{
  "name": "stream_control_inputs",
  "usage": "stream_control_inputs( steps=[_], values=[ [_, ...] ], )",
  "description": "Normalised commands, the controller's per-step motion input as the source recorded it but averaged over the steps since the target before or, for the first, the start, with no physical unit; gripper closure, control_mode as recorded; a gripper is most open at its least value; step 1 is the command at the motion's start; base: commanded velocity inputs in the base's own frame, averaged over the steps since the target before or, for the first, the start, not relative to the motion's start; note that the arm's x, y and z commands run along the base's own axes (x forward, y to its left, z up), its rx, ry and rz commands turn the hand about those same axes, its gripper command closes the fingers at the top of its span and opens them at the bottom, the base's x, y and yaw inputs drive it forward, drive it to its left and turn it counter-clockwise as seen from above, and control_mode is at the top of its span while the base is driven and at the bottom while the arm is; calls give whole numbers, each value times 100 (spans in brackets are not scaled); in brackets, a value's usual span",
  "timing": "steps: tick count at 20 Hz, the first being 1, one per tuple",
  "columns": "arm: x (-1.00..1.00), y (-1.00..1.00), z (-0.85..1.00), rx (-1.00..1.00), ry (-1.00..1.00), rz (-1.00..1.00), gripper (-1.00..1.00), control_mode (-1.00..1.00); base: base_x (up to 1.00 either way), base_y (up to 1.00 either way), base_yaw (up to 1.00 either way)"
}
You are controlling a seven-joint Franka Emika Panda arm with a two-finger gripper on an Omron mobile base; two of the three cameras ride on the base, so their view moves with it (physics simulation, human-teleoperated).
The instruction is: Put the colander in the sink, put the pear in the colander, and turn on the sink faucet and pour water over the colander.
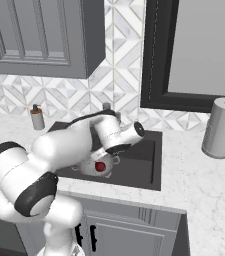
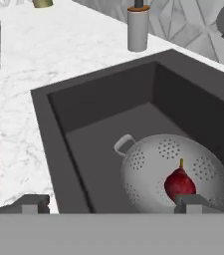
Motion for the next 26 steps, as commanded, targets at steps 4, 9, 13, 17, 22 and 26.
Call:
stream_control_inputs(
  steps=[4,9,13,17,22,26],
  values=[
    [-40,3,52,0,-25,-19,-100,-100,0,0,0],
    [-37,-2,53,0,-4,-23,-100,-100,0,0,0],
    [-37,-5,40,5,0,-15,-100,-100,0,0,0],
    [-27,-8,24,4,-1,-7,-100,-100,0,0,0],
    [-18,-14,14,3,-13,0,-100,-100,0,0,0],
    [-4,-4,19,1,-17,0,-100,-100,0,0,0]
  ],
)
